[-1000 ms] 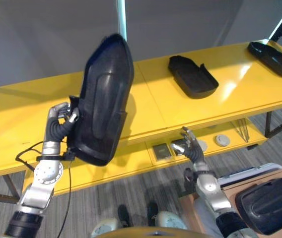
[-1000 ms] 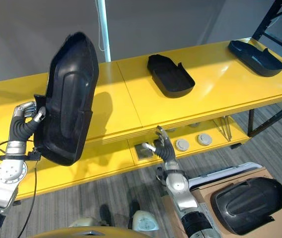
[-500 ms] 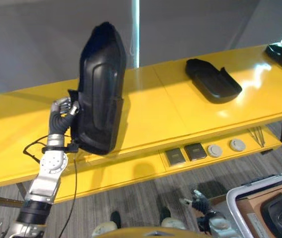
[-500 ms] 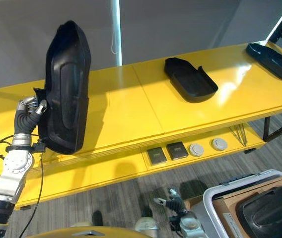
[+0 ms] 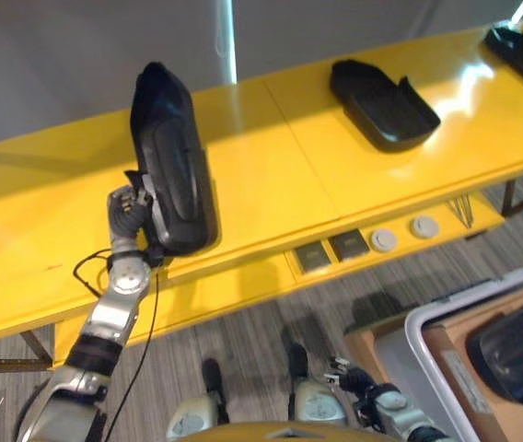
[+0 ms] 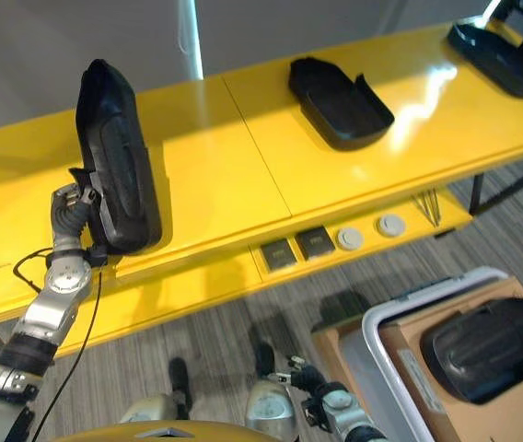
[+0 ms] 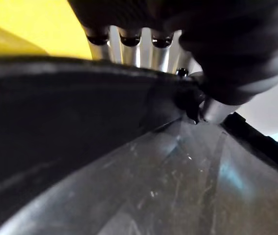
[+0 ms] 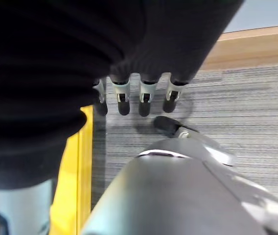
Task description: Move parts from the plastic box to the shelf.
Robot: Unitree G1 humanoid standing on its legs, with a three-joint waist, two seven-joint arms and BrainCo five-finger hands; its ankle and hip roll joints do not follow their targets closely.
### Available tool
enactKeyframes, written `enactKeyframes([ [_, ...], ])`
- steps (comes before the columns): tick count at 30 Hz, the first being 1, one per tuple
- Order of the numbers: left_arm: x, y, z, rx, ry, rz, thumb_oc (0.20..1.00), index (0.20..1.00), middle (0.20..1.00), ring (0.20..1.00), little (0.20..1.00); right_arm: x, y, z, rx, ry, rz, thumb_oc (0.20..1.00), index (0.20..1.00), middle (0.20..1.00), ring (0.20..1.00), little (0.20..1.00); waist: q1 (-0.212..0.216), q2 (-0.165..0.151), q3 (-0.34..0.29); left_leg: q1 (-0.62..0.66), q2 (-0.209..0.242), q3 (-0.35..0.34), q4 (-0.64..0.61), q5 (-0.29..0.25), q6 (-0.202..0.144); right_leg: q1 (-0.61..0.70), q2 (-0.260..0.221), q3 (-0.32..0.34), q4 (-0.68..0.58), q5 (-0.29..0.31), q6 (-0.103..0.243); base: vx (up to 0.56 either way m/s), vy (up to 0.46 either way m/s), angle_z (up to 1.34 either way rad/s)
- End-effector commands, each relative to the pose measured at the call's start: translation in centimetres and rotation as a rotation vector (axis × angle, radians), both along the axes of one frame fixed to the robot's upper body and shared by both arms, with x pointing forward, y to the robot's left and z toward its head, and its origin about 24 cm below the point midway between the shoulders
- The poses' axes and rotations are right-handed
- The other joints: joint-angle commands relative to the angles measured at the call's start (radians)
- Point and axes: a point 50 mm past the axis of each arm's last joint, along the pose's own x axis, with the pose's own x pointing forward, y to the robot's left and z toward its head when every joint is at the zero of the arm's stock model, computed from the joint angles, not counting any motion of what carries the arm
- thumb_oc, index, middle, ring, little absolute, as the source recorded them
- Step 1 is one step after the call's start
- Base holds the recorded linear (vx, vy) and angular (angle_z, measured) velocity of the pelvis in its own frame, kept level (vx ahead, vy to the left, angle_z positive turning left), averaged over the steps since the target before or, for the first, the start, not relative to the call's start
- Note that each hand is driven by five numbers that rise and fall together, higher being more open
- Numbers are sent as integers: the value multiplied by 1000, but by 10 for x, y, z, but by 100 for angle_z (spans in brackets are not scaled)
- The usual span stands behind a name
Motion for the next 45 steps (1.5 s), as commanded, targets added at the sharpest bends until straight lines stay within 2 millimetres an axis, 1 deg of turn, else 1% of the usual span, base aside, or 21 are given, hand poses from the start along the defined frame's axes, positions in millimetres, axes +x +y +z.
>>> enactKeyframes([
  [1, 17, 8, 51, 42, -196, 83, 200, 200, 200, 200, 200, 7, 7, 1, 29, 8, 27, 1000, 1000, 1000, 1000, 1000, -2, -18, 40, 13, 27, 0, -5, -64, -16, 38, 9, 9, 5, -76, -2, -24, -16, -13],
  [3, 23, 13, 56, 71, -189, 126, 200, 200, 200, 200, 200, 10, 9, 2, 28, 3, 37, 1000, 1000, 1000, 1000, 1000, -7, -14, 57, 2, 24, 4, -5, -59, -17, 28, 14, 14, 5, -75, -5, -38, -18, -9],
  [5, 30, 20, 59, 77, -147, 154, 200, 200, 200, 200, 200, 15, 10, 4, 26, -9, 53, 1000, 1000, 1000, 1000, 1000, -11, -11, 76, -10, 24, 4, -5, -52, -18, 17, 16, 20, 5, -73, -8, -44, -22, -6],
  [9, 37, 25, 57, 88, -77, 187, 200, 200, 200, 200, 200, 24, 12, 8, 27, -36, 48, 1000, 1000, 1000, 1000, 1000, -13, -5, 101, -22, 26, 1, -5, -46, -20, 3, 19, 24, 7, -74, -13, -38, -23, -1],
  [12, 37, 27, 49, 82, -32, 207, 200, 200, 200, 200, 200, 31, 12, 11, 33, -53, 28, 1000, 1000, 1000, 1000, 1000, -10, -1, 115, -25, 26, -6, -5, -44, -23, 1, 20, 25, 7, -79, -17, 0, 0, 0],
  [15, 35, 29, 39, 78, 7, 217, 200, 200, 200, 200, 200, 32, 12, 11, 27, -53, 38, 1000, 1000, 1000, 1000, 1000, -7, 2, 122, -24, 28, -7, -5, -41, -26, 3, 19, 25, 7, -82, -19, 0, 0, 0],
  [16, 34, 28, 33, 75, 35, 203, 200, 200, 200, 200, 200, 34, 12, 12, -7, -73, 42, 1000, 1000, 1000, 1000, 1000, -4, 3, 124, -24, 29, -7, -5, -39, -27, 6, 19, 23, 8, -84, -21, 0, 0, 0],
  [17, 34, 28, 32, 75, 37, 202, 200, 200, 200, 200, 200, 34, 12, 12, -12, -78, 46, 1000, 1000, 1000, 1000, 1000, -3, 3, 125, -24, 29, -7, -5, -39, -27, 6, 19, 23, 8, -84, -21, 0, 0, 0],
  [19, 33, 27, 24, 75, 80, 176, 200, 200, 200, 200, 200, 37, 8, 15, -37, -105, 14, 1000, 1000, 1000, 1000, 1000, -1, 6, 127, -22, 31, -6, -5, -38, -27, 8, 18, 21, 8, -85, -22, 1, -11, 4],
  [20, 33, 27, 24, 75, 80, 176, 200, 200, 200, 200, 200, 37, 8, 15, -37, -105, 14, 1000, 1000, 1000, 1000, 1000, -1, 6, 127, -22, 31, -6, -5, -38, -27, 8, 18, 21, 8, -85, -22, 0, 0, 0],
  [21, 33, 25, 20, 87, 104, 143, 1000, 1000, 1000, 1000, 1000, 42, 5, 18, -40, -124, -19, 1000, 1000, 1000, 1000, 1000, 0, 7, 129, -22, 31, -4, -5, -38, -28, 9, 18, 20, 7, -86, -23, 0, 0, 0],
  [28, 34, 27, 23, 142, 142, 100, 1000, 1000, 1000, 1000, 1000, 44, -2, 20, -49, -121, -46, 1000, 1000, 1000, 1000, 1000, -6, 14, 132, -14, 33, 5, -5, -37, -31, 14, 15, 21, 6, -87, -22, 6, 3, 0],
  [31, 35, 31, 26, 166, 155, 71, 1000, 1000, 1000, 1000, 1000, 41, -5, 19, -53, -105, -55, 1000, 1000, 1000, 1000, 1000, -10, 20, 129, -8, 32, 8, -5, -37, -31, 18, 13, 23, 6, -87, -21, 37, 24, -1],
  [34, 35, 31, 27, 146, 156, 61, 1000, 1000, 1000, 1000, 1000, 38, -6, 18, -50, -93, -58, 1000, 1000, 1000, 1000, 1000, -14, 23, 126, -2, 32, 11, -5, -38, -32, 23, 12, 24, 7, -89, -20, 44, 26, -2],
  [41, 33, 33, 33, 173, 112, 67, 1000, 1000, 1000, 1000, 1000, 28, -8, 11, -51, -56, -64, 1000, 1000, 1000, 1000, 1000, -14, 29, 108, 17, 30, 5, -5, -42, -32, 46, 11, 26, 7, -95, -22, 38, 11, 1],
  [43, 30, 37, 43, 195, 54, 90, 1000, 1000, 1000, 1000, 1000, 21, -10, 7, -53, -33, -77, 1000, 1000, 1000, 1000, 1000, -12, 31, 89, 28, 30, 6, -5, -43, -33, 62, 10, 23, 4, -98, -22, 69, 6, 0],
  [44, 27, 41, 52, 211, -7, 118, 1000, 1000, 1000, 1000, 1000, 15, -11, 4, -54, -14, -85, 1000, 1000, 1000, 1000, 1000, -9, 31, 75, 36, 29, 6, -5, -43, -34, 74, 9, 21, 3, -100, -22, 65, 3, 4],
  [45, 27, 42, 55, 216, -19, 125, 1000, 1000, 1000, 1000, 1000, 13, -11, 4, -55, -10, -87, 1000, 1000, 1000, 1000, 1000, -8, 31, 71, 38, 29, 7, -5, -44, -34, 77, 9, 21, 2, -101, -21, 53, 3, 3],
])
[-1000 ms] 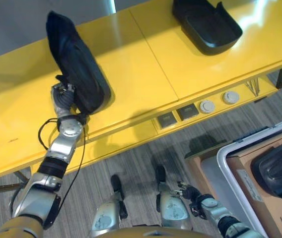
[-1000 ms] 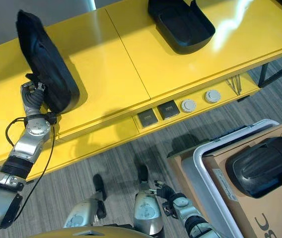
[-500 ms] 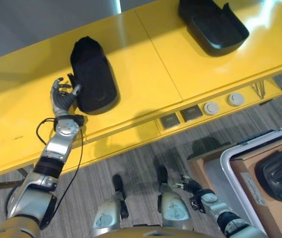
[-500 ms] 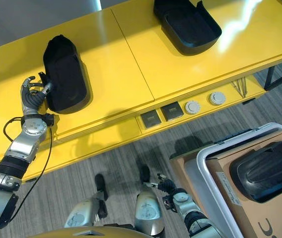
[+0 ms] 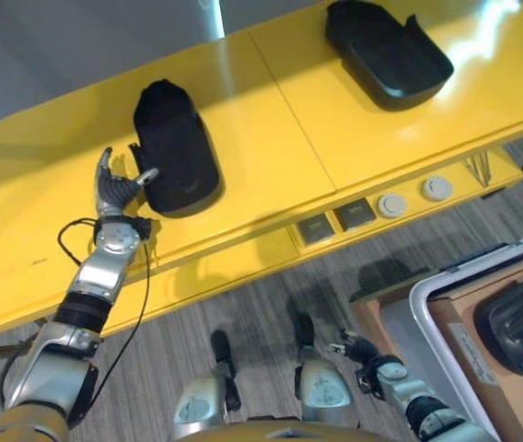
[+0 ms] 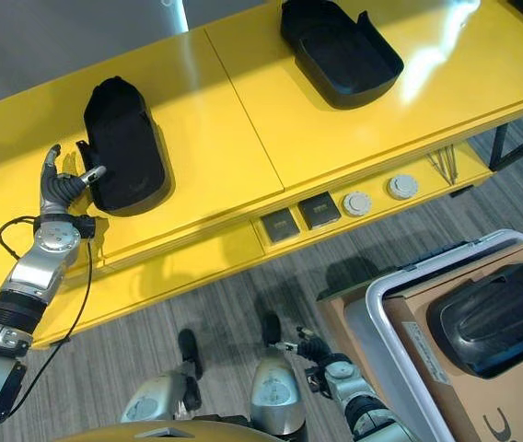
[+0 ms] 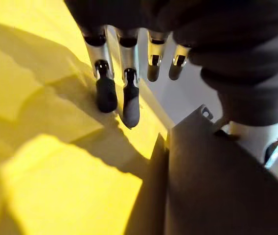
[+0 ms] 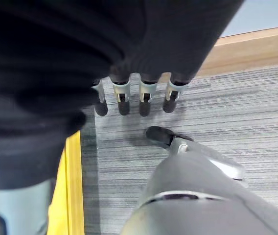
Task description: Move parts from the plastic box to the shelf.
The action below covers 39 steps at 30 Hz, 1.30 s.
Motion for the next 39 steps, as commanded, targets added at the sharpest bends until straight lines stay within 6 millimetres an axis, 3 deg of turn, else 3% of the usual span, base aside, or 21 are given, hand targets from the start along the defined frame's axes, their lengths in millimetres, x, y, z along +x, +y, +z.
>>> enactKeyframes([
  [1, -4, 20, 35, 110, -196, 81, 1000, 1000, 1000, 1000, 1000, -18, 4, -12, 20, 63, 8, 1000, 1000, 1000, 1000, 1000, 2, -31, -63, -6, 4, 4, 0, -45, -8, 38, -14, 11, 2, -100, -3, 43, 1, 1],
  [5, -12, 25, 59, 142, -324, 104, 1000, 1000, 1000, 1000, 1000, -29, 2, -17, 16, 101, -4, 1000, 1000, 1000, 1000, 1000, 8, -33, -94, 10, 8, 9, 0, -46, -10, 62, -14, 4, 2, -106, -4, 48, -5, 2],
  [6, -19, 27, 80, 144, -428, 80, 1000, 1000, 1000, 1000, 1000, -41, 1, -22, 8, 146, -17, 1000, 1000, 1000, 1000, 1000, 15, -35, -128, 26, 10, 13, 0, -48, -11, 86, -15, -3, 2, -111, -2, 88, -12, 2],
  [7, -22, 26, 87, 151, -470, 70, 1000, 1000, 1000, 1000, 1000, -44, 1, -24, 9, 160, -24, 1000, 1000, 1000, 1000, 1000, 17, -36, -138, 32, 12, 15, 0, -49, -11, 93, -15, -6, 2, -112, -2, 88, -11, 1],
  [9, -29, 18, 106, 107, -569, -26, 1000, 1000, 1000, 1000, 1000, -52, 1, -27, 5, 187, -35, 1000, 1000, 1000, 1000, 1000, 24, -38, -163, 48, 14, 18, 0, -54, -10, 110, -15, -13, 2, -116, -1, 44, -7, 3],
  [13, -36, -1, 122, 30, -616, -246, 1000, 1000, 1000, 1000, 1000, -59, 3, -31, 10, 218, -58, 1000, 1000, 1000, 1000, 1000, 30, -45, -193, 72, 18, 24, 0, -67, -8, 131, -14, -19, 2, -121, 3, 15, -7, 2],
  [14, -36, -7, 122, -14, -611, -321, 871, 871, 871, 871, 871, -60, 3, -32, 13, 222, -66, 1000, 1000, 1000, 1000, 1000, 31, -48, -200, 78, 18, 25, 0, -71, -6, 136, -13, -18, 2, -122, 4, 0, 0, 0],
  [15, -38, -15, 122, -41, -599, -386, 200, 200, 200, 200, 200, -60, 5, -32, 16, 224, -72, 1000, 1000, 1000, 1000, 1000, 33, -51, -205, 82, 19, 26, 0, -74, -5, 139, -12, -19, 2, -123, 5, 0, 0, 0],
  [17, -40, -24, 118, -68, -589, -444, 200, 200, 200, 200, 200, -60, 7, -33, 19, 225, -79, 1000, 1000, 1000, 1000, 1000, 35, -54, -208, 86, 19, 26, 0, -78, -2, 142, -12, -19, 2, -123, 5, 1, -25, -1],
  [18, -45, -41, 103, -121, -553, -560, 200, 200, 200, 200, 200, -62, 13, -35, 33, 229, -95, 1000, 1000, 1000, 1000, 1000, 41, -63, -210, 93, 21, 24, 0, -86, 1, 146, -9, -23, 2, -125, 6, -2, -54, -2],
  [19, -47, -45, 97, -144, -531, -577, 200, 200, 200, 200, 200, -63, 14, -35, 34, 229, -98, 1000, 1000, 1000, 1000, 1000, 43, -66, -210, 94, 21, 23, 0, -88, 2, 146, -8, -24, 2, -126, 6, -23, -71, 0],
  [20, -52, -56, 74, -207, -465, -624, 200, 200, 200, 200, 200, -64, 18, -36, 38, 232, -100, 1000, 1000, 1000, 1000, 1000, 50, -72, -205, 93, 23, 20, 0, -93, 6, 145, -6, -27, 2, -127, 6, -27, -39, 1],
  [26, -63, -75, 30, -287, -344, -715, 200, 200, 200, 200, 200, -66, 19, -38, 47, 244, -131, 1000, 1000, 1000, 1000, 1000, 75, -77, -181, 69, 29, 12, 0, -91, 9, 129, 1, -33, 2, -127, 0, -52, -25, 2],
  [28, -67, -91, 22, -278, -308, -796, 200, 200, 200, 200, 200, -60, 16, -36, 50, 234, -134, 1000, 1000, 1000, 1000, 1000, 85, -73, -160, 42, 30, 4, 0, -83, 7, 108, 3, -36, 2, -122, -3, -152, -20, 7],
  [39, -65, -110, 19, -235, -283, -857, 200, 200, 200, 200, 200, -44, 11, -28, 52, 179, -135, 1000, 1000, 1000, 1000, 1000, 70, -47, -98, -19, 25, -3, 0, -59, 0, 53, 7, -18, 2, -108, -4, -67, 10, 7],
])
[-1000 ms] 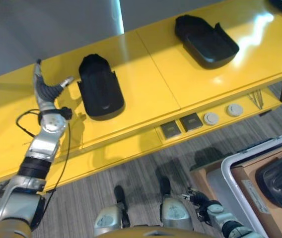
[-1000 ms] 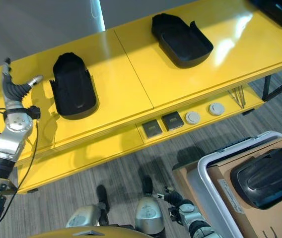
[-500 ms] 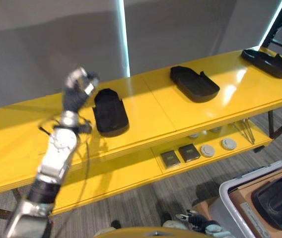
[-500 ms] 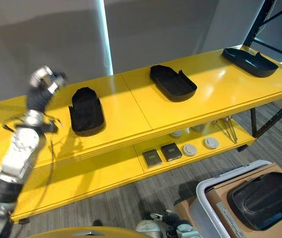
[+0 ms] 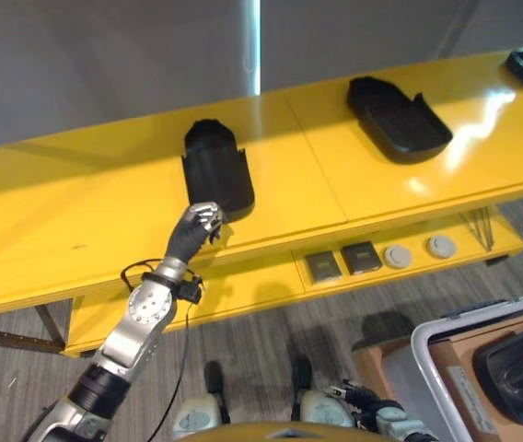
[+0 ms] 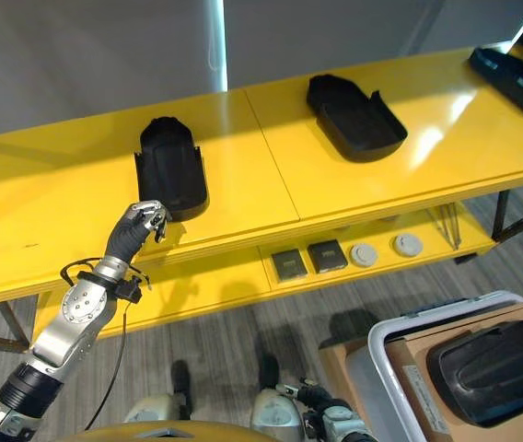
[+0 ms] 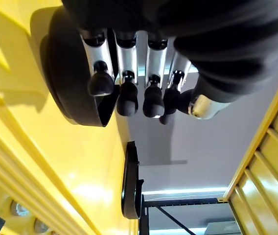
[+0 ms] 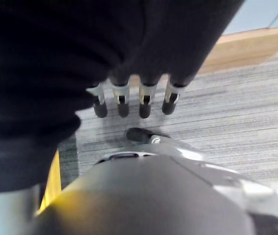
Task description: Move parts from the plastic box to the shelf.
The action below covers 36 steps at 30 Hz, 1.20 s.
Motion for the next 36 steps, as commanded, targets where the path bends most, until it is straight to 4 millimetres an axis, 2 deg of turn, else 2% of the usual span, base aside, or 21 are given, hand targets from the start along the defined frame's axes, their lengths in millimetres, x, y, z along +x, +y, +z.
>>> enactKeyframes([
  [1, 12, -8, 39, 3, -189, -26, 200, 200, 200, 200, 200, 15, 0, 5, -17, -29, 20, 1000, 1000, 1000, 1000, 1000, -12, -23, 44, 12, 9, 15, 0, -45, -12, 59, -3, 12, 2, -93, 7, 0, 0, 0],
  [18, 28, -12, 27, 3, -98, 60, 200, 200, 200, 200, 200, 17, -8, 8, -37, -39, 8, 1000, 1000, 1000, 1000, 1000, -62, -11, 75, 13, 2, 29, 0, -39, -10, 43, -4, 46, 2, -84, 3, 18, 7, -2],
  [31, 41, 6, 30, 23, -113, 254, 200, 200, 200, 200, 200, 16, -5, 8, -33, -35, 33, 1000, 1000, 1000, 1000, 1000, -80, -16, 88, 15, 8, 39, 0, -32, -12, 44, -1, 56, 2, -86, 0, 8, 1, -1],
  [36, 47, 7, 35, 26, -123, 271, 200, 200, 200, 200, 200, 18, -3, 8, -31, -41, 36, 1000, 1000, 1000, 1000, 1000, -86, -18, 96, 13, 10, 41, 0, -31, -13, 40, 1, 60, 2, -86, 0, 0, 0, 0],
])
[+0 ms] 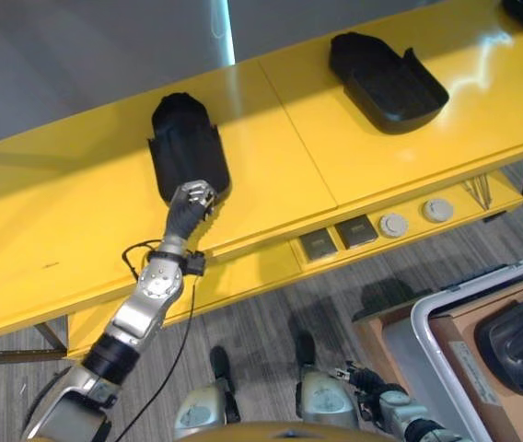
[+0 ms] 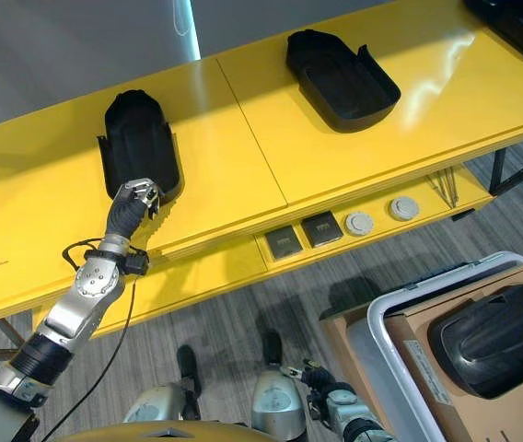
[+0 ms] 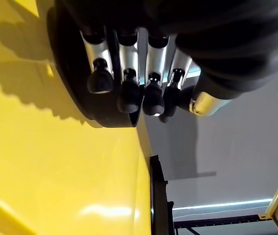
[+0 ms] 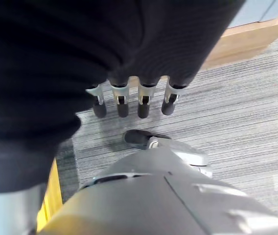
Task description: Move parts from the plastic box to the shelf.
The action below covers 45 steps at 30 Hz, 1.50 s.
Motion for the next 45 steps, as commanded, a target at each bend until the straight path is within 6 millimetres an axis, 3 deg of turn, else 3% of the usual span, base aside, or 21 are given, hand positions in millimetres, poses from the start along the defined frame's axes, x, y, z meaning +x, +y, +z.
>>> enactKeyframes([
  [1, 13, 5, 27, -1, -111, 49, 200, 200, 200, 200, 200, 0, 6, -2, -4, 10, 24, 1000, 1000, 1000, 1000, 1000, -12, -42, 23, -11, 11, 19, 0, -36, -2, 29, 1, 38, 2, -85, -11, 0, 0, 0],
  [7, 12, 5, 26, -12, -117, 31, 200, 200, 200, 200, 200, -4, 6, -3, -4, 21, 28, 1000, 1000, 1000, 1000, 1000, -11, -44, 18, -2, 11, 17, 0, -36, -4, 40, 3, 37, 2, -87, -13, 0, 0, 0],
  [12, 0, 6, 39, -44, -220, -18, 200, 200, 200, 200, 200, -11, 5, -6, -6, 27, 2, 1000, 1000, 1000, 1000, 1000, 5, -43, -14, 17, 10, 19, 0, -41, -6, 65, 1, 24, 2, -95, -11, 0, 0, 0],
  [13, -9, 8, 47, -54, -287, -43, 595, 595, 595, 595, 595, -15, 4, -7, -5, 33, -14, 1000, 1000, 1000, 1000, 1000, 19, -45, -38, 28, 9, 20, 0, -45, -6, 80, -3, 12, 2, -98, -8, -38, 28, 3],
  [14, -15, 9, 51, -55, -329, -47, 824, 824, 824, 824, 824, -16, 4, -8, -6, 36, -22, 1000, 1000, 1000, 1000, 1000, 27, -46, -53, 35, 8, 19, 0, -47, -6, 89, -6, 5, 2, -98, -7, -53, 29, 6],
  [15, -21, 11, 54, -68, -355, -50, 1000, 1000, 1000, 1000, 1000, -18, 5, -9, -7, 40, -34, 1000, 1000, 1000, 1000, 1000, 39, -49, -72, 46, 7, 17, 0, -52, -4, 103, -9, -6, 2, -100, -6, -52, 20, 8],
  [19, -34, 21, 58, -51, -423, -18, 1000, 1000, 1000, 1000, 1000, -19, 6, -10, -11, 44, -56, 1000, 1000, 1000, 1000, 1000, 67, -61, -117, 79, 7, 10, 0, -69, 3, 135, -17, -29, 2, -105, -4, -79, 22, 9],
  [24, -38, 30, 51, -122, -374, -7, 1000, 1000, 1000, 1000, 1000, -13, 6, -9, -10, 51, -84, 1000, 1000, 1000, 1000, 1000, 88, -74, -151, 111, 6, 5, 0, -87, 13, 158, -18, -34, 2, -105, -3, -54, 31, 6],
  [31, -38, 12, 14, -117, -208, -111, 1000, 1000, 1000, 1000, 1000, -2, 10, -7, 68, 40, -245, 1000, 1000, 1000, 1000, 1000, 91, -107, -175, 153, -13, 8, 0, -123, 37, 190, -21, -24, 3, -104, 0, -25, 55, 6],
  [32, -37, 1, 6, -81, -185, -166, 1000, 1000, 1000, 1000, 1000, -7, 13, -10, 117, 77, -322, 1000, 1000, 1000, 1000, 1000, 79, -115, -175, 161, -23, 19, 0, -137, 50, 189, -21, -17, 9, -98, 6, 0, 77, -1],
  [35, -38, -3, 3, -40, -186, -200, 1000, 1000, 1000, 1000, 1000, -11, 15, -12, 138, 98, -348, 1000, 1000, 1000, 1000, 1000, 74, -121, -173, 170, -23, 64, 0, -143, 52, 184, -18, -52, 14, -93, 13, -24, 19, -20],
  [37, -40, -1, 3, 12, -217, -164, 1000, 1000, 1000, 1000, 1000, -18, 14, -14, 157, 123, -320, 1000, 1000, 1000, 1000, 1000, 69, -123, -155, 190, -27, 151, 0, -153, 55, 175, -15, -136, 8, -83, 20, -131, -9, -86],
  [39, -40, -1, 3, 12, -218, -164, 1000, 1000, 1000, 1000, 1000, -18, 14, -14, 157, 123, -320, 1000, 1000, 1000, 1000, 1000, 72, -123, -154, 192, -27, 154, 0, -154, 55, 176, -15, -133, 8, -83, 20, -105, 0, -128],
  [40, -38, -1, 2, 4, -210, -178, 1000, 1000, 1000, 1000, 1000, -30, 11, -17, 159, 154, -346, 1000, 1000, 1000, 1000, 1000, 36, -124, -153, 210, -34, 180, 6, -165, 61, 150, -8, -96, 2, -78, 20, -136, 26, -144],
  [41, -37, -3, 2, 1, -212, -182, 1000, 1000, 1000, 1000, 1000, -35, 9, -18, 157, 171, -349, 1000, 1000, 1000, 1000, 1000, 34, -124, -153, 215, -34, 192, 20, -173, 61, 143, -7, -80, 2, -77, 18, -181, 33, -104],
  [43, -37, -6, 1, 10, -227, -166, 1000, 1000, 1000, 1000, 1000, -43, 4, -19, 149, 204, -336, 1000, 1000, 1000, 1000, 1000, 31, -135, -148, 184, -26, 177, 113, -200, 57, 130, -12, -48, 2, -68, 9, -109, 32, -80],
  [44, -36, -6, 1, 33, -248, -130, 1000, 1000, 1000, 1000, 1000, -48, -1, -19, 129, 229, -307, 1000, 1000, 1000, 1000, 1000, 41, -146, -136, 143, -36, 88, 207, -212, 58, 123, -7, 12, 2, -61, -2, -144, 76, -186],
  [45, -35, -3, -1, 57, -252, -54, 1000, 1000, 1000, 1000, 1000, -50, -6, -18, 101, 246, -266, 1000, 1000, 1000, 1000, 1000, 68, -149, -120, 83, -76, -56, 301, -219, 64, 114, 8, 96, 2, -50, -13, -193, 129, -219],
])
